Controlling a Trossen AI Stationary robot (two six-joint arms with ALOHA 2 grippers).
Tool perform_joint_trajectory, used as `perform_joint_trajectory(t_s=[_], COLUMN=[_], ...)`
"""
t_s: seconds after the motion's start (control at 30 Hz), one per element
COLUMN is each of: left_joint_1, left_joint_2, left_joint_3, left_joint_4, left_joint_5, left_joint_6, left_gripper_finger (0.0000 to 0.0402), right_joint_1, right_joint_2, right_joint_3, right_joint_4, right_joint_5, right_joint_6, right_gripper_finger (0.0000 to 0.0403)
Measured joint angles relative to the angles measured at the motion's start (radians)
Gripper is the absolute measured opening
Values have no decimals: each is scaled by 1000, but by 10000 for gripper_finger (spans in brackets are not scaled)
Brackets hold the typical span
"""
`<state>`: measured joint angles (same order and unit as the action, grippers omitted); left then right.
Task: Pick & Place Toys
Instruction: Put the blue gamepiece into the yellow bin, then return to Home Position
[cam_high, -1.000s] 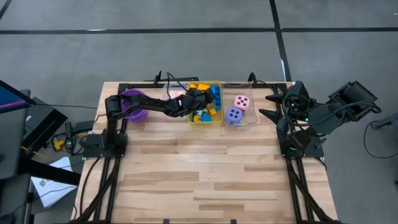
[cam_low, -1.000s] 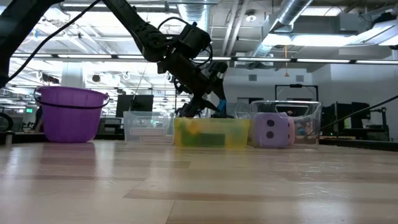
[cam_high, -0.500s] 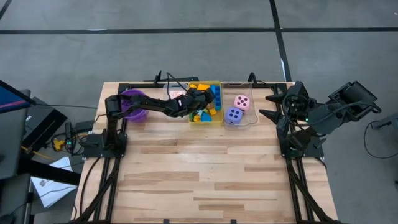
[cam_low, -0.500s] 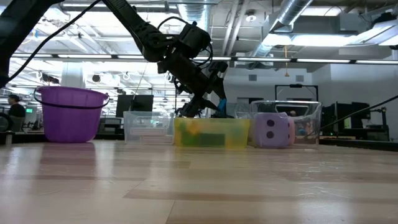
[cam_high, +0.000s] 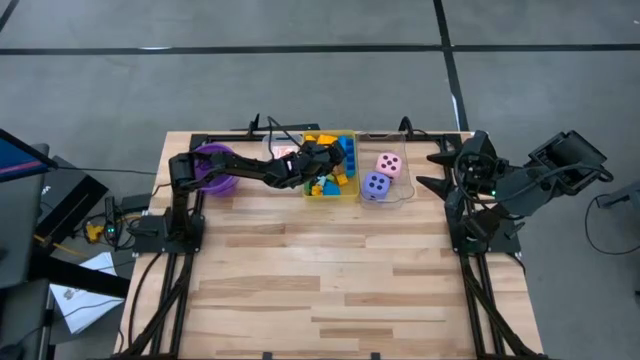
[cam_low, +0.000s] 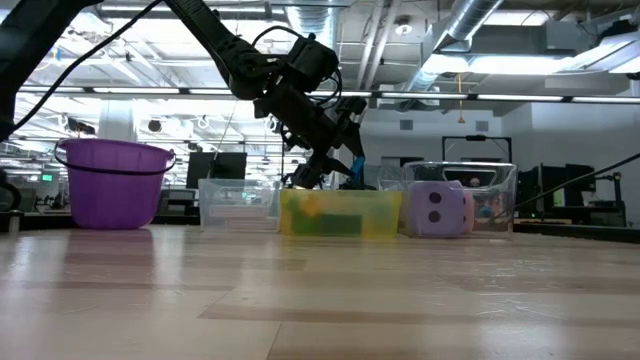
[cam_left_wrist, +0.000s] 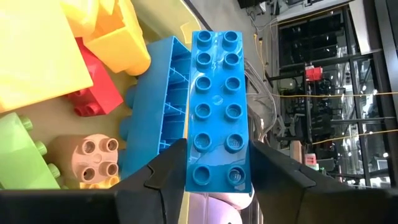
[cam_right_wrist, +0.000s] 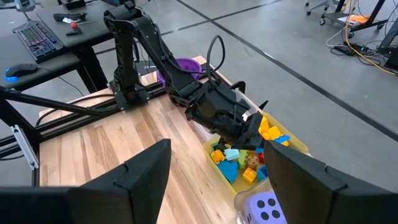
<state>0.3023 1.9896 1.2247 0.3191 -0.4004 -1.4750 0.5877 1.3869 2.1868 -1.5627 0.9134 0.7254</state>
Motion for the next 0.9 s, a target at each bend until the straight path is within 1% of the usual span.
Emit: perform_joint_trajectory(t_s=[0.47, 0.67, 0.9], left_joint_1=[-3, -3, -3], left_joint_2=[0, 0, -1], left_joint_3=[0, 0, 0], left_joint_4=[0, 7, 52], left_joint_5=[0, 0, -12], left_joint_6=[0, 0, 0], left_gripper_finger=[195, 200, 203], right_joint_1=[0, 0, 0], right_joint_2=[0, 0, 0], right_joint_3=[0, 0, 0], right_joint_4=[0, 0, 0], right_joint_5=[0, 0, 0], right_joint_6=[0, 0, 0], right_gripper_finger=[250, 250, 250])
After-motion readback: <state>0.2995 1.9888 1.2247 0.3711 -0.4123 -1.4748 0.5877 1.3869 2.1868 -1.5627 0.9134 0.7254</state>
